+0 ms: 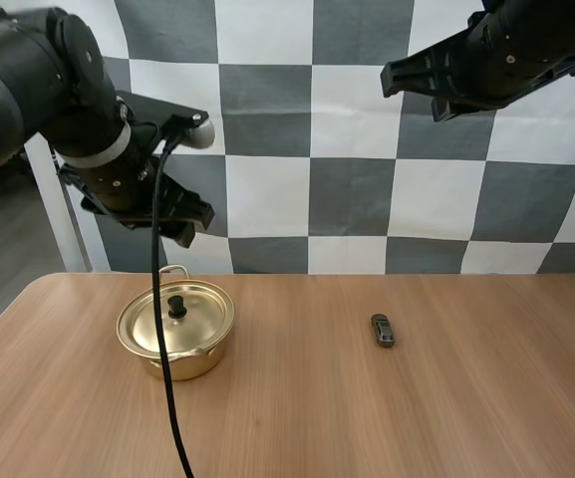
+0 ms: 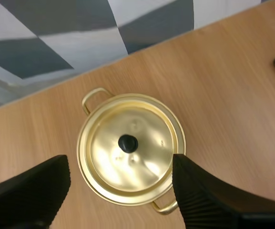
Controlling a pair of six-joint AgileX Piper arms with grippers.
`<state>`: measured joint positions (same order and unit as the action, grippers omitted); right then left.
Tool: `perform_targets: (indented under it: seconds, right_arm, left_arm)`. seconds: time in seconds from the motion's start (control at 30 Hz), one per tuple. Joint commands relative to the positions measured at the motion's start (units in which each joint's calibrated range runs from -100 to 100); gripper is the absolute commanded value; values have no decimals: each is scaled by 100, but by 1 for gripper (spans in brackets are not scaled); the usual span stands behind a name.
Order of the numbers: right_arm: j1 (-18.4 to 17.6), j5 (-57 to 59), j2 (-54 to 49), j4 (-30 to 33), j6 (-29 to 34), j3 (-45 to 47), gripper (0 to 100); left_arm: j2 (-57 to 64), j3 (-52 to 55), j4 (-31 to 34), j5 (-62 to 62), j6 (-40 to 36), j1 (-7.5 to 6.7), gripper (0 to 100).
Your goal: Open the pot, put the car inside, and close it
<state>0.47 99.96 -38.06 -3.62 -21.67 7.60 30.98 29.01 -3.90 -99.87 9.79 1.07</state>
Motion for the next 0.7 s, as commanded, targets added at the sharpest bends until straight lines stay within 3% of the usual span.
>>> perform_targets:
  seconds: [0.0, 0.2, 0.67]
  right_arm:
    - [-6, 4, 2, -2, 7, 5, 0]
    - [-6, 4, 2, -2, 7, 5, 0]
    - [-6, 4, 2, -76, 7, 5, 0]
  left_arm:
    - [-223, 569, 9, -13, -75, 2, 100]
    - [-581, 1196, 25, 458, -222, 2, 100]
    - [-1175, 1223, 151, 2066, -222, 2, 100]
